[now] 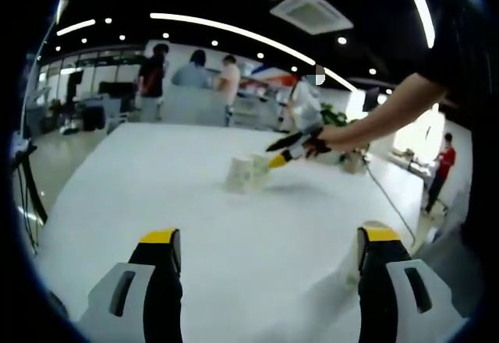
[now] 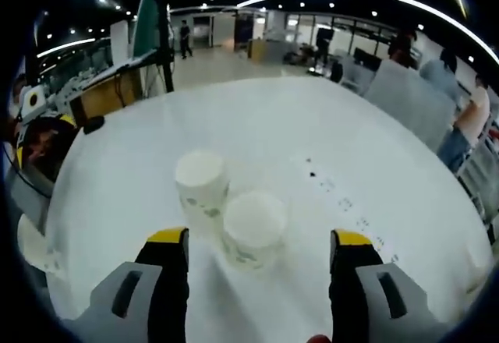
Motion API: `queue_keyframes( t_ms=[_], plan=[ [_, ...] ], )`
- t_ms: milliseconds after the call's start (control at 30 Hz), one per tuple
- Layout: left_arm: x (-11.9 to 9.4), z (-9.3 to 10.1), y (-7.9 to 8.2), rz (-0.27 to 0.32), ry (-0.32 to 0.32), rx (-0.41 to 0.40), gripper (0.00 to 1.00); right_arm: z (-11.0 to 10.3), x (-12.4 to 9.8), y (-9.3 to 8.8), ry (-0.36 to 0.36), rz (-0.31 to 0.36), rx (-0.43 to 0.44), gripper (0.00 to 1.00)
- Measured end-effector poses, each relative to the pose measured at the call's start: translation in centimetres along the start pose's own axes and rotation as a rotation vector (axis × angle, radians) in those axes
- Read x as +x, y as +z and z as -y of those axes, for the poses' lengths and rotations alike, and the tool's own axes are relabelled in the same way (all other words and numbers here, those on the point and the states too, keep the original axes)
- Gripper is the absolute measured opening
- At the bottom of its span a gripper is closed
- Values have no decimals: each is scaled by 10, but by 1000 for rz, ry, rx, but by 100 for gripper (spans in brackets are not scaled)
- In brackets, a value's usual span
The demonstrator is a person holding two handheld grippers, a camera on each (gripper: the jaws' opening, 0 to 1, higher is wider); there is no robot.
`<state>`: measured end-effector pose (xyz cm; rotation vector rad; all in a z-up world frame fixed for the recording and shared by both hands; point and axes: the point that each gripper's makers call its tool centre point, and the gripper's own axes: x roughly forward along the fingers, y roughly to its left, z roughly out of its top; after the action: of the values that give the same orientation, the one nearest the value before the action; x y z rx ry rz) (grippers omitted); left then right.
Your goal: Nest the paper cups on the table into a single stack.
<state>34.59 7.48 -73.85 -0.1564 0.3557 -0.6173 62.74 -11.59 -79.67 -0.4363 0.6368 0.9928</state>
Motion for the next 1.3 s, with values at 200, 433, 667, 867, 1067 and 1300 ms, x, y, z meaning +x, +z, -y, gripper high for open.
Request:
queue_keyframes(
  t_ms=[200, 433, 667, 867, 1067, 1300],
  plan=[
    [-4, 0, -4, -3, 4, -2, 92, -6, 4, 1, 30, 1, -37, 55],
    [-10, 1, -10, -9, 14, 0, 92, -11, 8, 0, 39, -9, -41, 46],
    [-14, 5, -15, -20, 15, 1, 92, -10, 11, -9, 43, -28, -68, 35],
    [-14, 8, -17, -23, 9, -1, 92, -5, 12, -14, 44, -28, -53, 35],
    [-14, 5, -14, -15, 10, -1, 92, -13, 7, -12, 49, -23, -36, 34],
    [-14, 9, -15, -17, 3, -2, 92, -16, 4, -16, 59, -36, -9, 33]
  ],
)
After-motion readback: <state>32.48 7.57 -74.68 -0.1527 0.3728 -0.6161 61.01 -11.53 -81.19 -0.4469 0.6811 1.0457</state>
